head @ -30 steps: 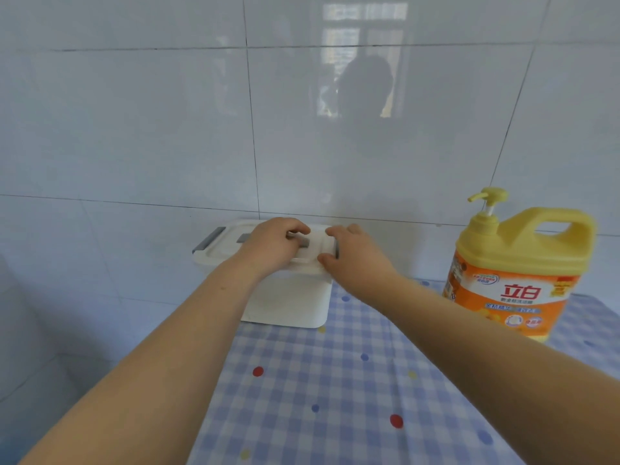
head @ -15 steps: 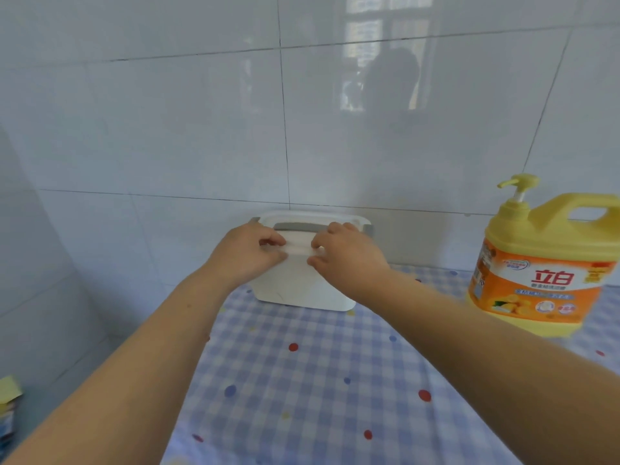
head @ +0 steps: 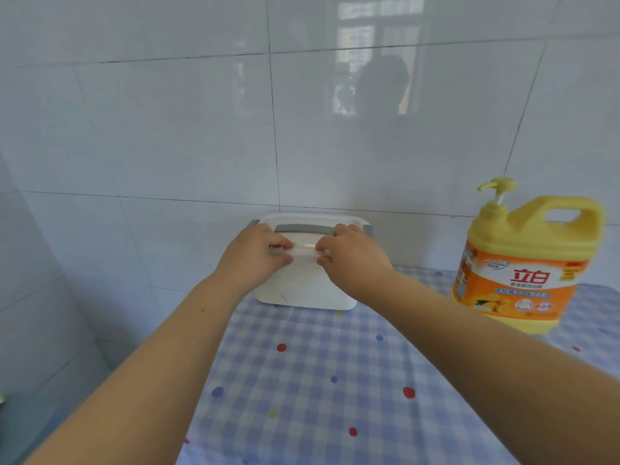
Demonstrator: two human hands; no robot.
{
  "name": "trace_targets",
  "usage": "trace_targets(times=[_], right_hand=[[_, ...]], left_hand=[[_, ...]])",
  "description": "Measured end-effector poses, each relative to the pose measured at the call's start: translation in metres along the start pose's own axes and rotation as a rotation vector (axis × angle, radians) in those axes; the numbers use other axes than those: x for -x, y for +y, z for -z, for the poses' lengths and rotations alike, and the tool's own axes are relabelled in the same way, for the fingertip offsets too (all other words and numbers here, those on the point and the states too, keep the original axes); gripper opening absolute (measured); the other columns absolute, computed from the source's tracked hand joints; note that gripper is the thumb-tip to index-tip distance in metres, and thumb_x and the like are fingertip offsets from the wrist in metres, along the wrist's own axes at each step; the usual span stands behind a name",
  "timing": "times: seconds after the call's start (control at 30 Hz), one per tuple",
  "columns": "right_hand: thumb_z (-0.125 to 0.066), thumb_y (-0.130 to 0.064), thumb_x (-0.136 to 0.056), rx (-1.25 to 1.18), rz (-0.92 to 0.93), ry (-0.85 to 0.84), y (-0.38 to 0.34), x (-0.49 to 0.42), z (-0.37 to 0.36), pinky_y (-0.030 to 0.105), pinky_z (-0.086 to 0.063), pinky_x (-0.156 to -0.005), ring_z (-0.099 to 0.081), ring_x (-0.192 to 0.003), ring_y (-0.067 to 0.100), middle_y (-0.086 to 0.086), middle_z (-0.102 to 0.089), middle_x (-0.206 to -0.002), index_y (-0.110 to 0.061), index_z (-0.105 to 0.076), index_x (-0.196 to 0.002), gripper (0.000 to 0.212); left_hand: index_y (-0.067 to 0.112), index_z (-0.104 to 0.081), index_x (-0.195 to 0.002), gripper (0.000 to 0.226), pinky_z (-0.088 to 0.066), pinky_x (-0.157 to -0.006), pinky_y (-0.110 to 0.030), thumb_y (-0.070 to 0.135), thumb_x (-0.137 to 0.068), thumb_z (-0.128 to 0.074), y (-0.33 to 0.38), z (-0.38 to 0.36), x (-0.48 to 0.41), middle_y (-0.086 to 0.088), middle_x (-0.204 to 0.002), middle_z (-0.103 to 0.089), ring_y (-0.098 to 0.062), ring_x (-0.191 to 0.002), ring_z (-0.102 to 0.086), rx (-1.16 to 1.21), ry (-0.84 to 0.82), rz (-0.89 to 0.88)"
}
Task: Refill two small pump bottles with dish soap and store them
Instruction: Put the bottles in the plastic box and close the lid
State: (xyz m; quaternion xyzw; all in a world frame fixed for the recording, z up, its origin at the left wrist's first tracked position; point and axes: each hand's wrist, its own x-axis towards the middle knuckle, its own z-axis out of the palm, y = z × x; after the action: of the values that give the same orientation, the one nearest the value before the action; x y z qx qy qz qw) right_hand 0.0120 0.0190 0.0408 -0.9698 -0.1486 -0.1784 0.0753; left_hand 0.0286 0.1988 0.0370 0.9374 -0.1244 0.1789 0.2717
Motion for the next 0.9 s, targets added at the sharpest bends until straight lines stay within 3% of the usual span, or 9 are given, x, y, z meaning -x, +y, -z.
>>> trace_targets(times=[0.33, 0.7, 0.9], right_hand=[[-0.045, -0.034, -0.098, 0.024, -0.086, 0.042, 0.041, 0.021, 0.012, 0.031, -0.045, -0.086, -0.046, -0.109, 0.019, 0.000, -0.053, -0.111, -0.025, -0.064, -0.117, 0.029], [-0.043, -0.034, -0.098, 0.081, -0.160, 0.049, 0.085, 0.042, 0.023, 0.033, -0.046, -0.089, -0.045, -0.108, 0.020, 0.002, -0.052, -0.112, -0.022, -0.061, -0.116, 0.028], [-0.043, -0.023, -0.099, 0.172, -0.194, 0.034, 0.098, 0.045, 0.026, 0.031, -0.046, -0.072, -0.045, -0.107, 0.021, 0.004, -0.049, -0.112, -0.018, -0.056, -0.116, 0.023]], left_hand=[[0.022, -0.074, -0.106, 0.026, -0.045, -0.083, -0.032, 0.028, -0.081, -0.074, 0.040, -0.028, -0.006, 0.002, -0.092, -0.058, -0.016, -0.092, -0.056, 0.045, 0.003, -0.063], [0.023, -0.074, -0.106, 0.025, -0.042, -0.077, -0.028, 0.029, -0.082, -0.073, 0.082, -0.063, -0.016, 0.000, -0.095, -0.059, -0.016, -0.093, -0.055, 0.091, -0.015, -0.113], [0.025, -0.073, -0.109, 0.027, -0.034, -0.072, -0.024, 0.033, -0.084, -0.070, 0.095, -0.081, -0.025, 0.005, -0.095, -0.056, -0.011, -0.088, -0.048, 0.089, -0.014, -0.112]])
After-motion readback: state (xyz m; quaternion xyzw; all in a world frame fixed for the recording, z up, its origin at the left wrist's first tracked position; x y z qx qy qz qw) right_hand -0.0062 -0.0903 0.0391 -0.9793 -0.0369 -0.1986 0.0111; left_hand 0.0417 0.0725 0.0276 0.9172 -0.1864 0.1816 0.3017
